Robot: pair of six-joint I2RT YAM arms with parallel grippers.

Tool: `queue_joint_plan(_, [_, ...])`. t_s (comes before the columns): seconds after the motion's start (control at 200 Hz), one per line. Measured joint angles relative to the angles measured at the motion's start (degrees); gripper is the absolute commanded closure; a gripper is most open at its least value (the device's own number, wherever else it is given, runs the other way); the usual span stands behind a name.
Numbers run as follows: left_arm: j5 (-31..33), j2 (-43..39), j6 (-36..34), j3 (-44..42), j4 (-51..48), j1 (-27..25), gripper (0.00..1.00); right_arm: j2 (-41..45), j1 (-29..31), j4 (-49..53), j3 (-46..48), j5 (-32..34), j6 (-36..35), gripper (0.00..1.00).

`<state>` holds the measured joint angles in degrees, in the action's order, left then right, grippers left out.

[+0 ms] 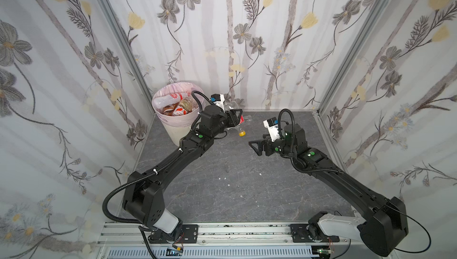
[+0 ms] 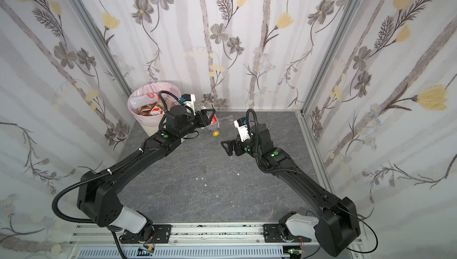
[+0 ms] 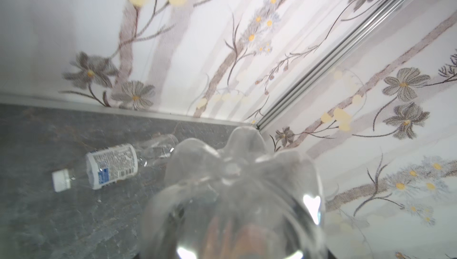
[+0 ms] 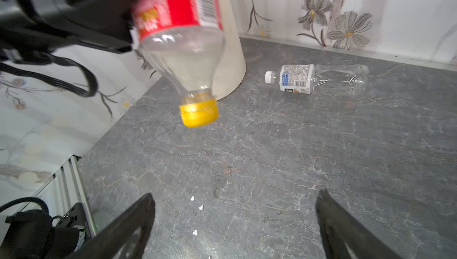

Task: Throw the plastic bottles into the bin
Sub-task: 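Raise the red-label bottle over the bin with the left gripper while the right withdraws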

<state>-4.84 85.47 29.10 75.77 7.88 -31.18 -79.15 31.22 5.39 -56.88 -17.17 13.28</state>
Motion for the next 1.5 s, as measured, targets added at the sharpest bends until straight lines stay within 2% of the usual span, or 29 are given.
queue_joint_plan(0.175, [10.6,-7.8,-12.5,5.4,-0.3,0.5,0.45,3.4,0.3,-1.5,-0.5,0.1,0.2,0.0])
queue_joint_plan(0.345, [18.5,-10.4,-23.9,10.3,-0.4,3.4,0.46,5.1,2.6,-5.8,-3.6,-0.9,0.7,0.0])
queue_joint_plan(0.58, [24.5,-9.5,-34.3,17.2,-1.9,11.3,0.46,2.3,6.8,-11.5,-9.8,-2.4,0.3,0.0])
queue_joint_plan(0.729, [24.5,-8.3,-38.0,23.9,-1.7,14.4,0.45,0.7,7.6,-11.6,-10.3,-2.6,0.1,0.0])
queue_joint_plan(0.809, [24.5,-6.8,-38.1,26.1,-0.2,17.1,0.45,0.5,7.7,-11.8,-9.6,-2.4,0.1,0.0])
queue_joint_plan(0.854, [24.0,-5.4,-37.9,26.2,0.6,19.2,0.41,0.3,7.7,-12.4,-9.1,-2.4,0.2,0.0])
queue_joint_plan(0.924, [22.7,-2.4,-36.2,24.4,2.2,22.4,0.26,-0.1,7.8,-13.0,-8.4,-2.4,0.2,0.0])
queue_joint_plan(0.984, [21.8,1.6,-34.0,23.1,0.5,24.4,0.21,-0.2,7.8,-13.2,-8.0,-2.4,0.7,0.0])
queue_joint_plan(1.014, [21.2,3.9,-33.2,22.8,-1.2,24.9,0.11,-0.2,7.9,-13.4,-7.8,-2.4,0.8,0.0])
queue_joint_plan(1.029, [21.0,4.7,-33.2,22.6,-2.5,25.0,0.03,-0.2,7.9,-13.6,-7.7,-2.4,0.8,0.0])
queue_joint_plan(1.044, [20.6,5.4,-33.1,22.3,-3.9,25.1,0.0,-0.2,7.9,-13.7,-7.6,-2.4,0.8,0.0])
queue_joint_plan(1.124, [17.7,7.1,-30.9,20.6,-11.1,25.1,0.0,-0.2,7.9,-13.9,-6.9,-2.4,0.9,0.0])
queue_joint_plan(1.234, [17.8,7.2,-30.2,23.5,-13.7,25.3,0.0,-0.4,7.9,-13.9,-6.8,-2.5,1.2,0.0])
queue_joint_plan(1.499, [16.6,-2.5,-25.4,24.3,-15.6,24.9,0.0,-1.8,8.0,-15.2,-5.7,-2.4,2.4,0.0])
